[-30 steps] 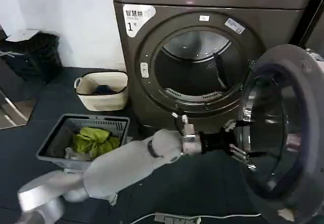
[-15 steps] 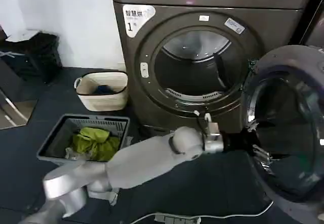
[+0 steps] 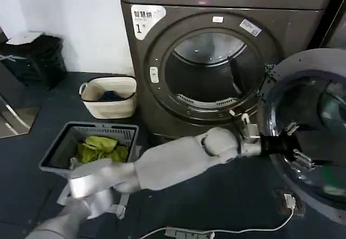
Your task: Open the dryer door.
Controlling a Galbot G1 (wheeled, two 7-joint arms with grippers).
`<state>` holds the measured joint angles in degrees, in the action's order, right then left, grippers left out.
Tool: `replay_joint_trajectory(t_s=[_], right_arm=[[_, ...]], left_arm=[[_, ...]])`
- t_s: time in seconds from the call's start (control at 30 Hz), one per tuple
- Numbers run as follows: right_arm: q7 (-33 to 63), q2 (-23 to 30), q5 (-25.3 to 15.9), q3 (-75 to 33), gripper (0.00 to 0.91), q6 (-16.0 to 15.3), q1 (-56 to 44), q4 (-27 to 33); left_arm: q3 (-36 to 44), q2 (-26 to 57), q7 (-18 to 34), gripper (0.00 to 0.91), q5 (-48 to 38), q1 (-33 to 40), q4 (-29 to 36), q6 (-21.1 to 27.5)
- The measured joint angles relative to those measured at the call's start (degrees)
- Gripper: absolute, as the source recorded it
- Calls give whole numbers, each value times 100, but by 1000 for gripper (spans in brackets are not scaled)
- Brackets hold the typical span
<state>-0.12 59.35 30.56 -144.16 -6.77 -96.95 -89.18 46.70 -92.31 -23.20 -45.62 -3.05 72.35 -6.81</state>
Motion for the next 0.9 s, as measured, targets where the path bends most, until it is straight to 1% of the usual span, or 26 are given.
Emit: replay_joint_trajectory(t_s=[0.63,0.9], right_arm=[[-35,25,67,-38,907,-12,-19,-3],[-39,2,91,-30,907,-20,-29,-1]], left_arm=[[60,12,50,907,225,83,-1131,-89],[164,12,68,907,262,47,-1279,-139]])
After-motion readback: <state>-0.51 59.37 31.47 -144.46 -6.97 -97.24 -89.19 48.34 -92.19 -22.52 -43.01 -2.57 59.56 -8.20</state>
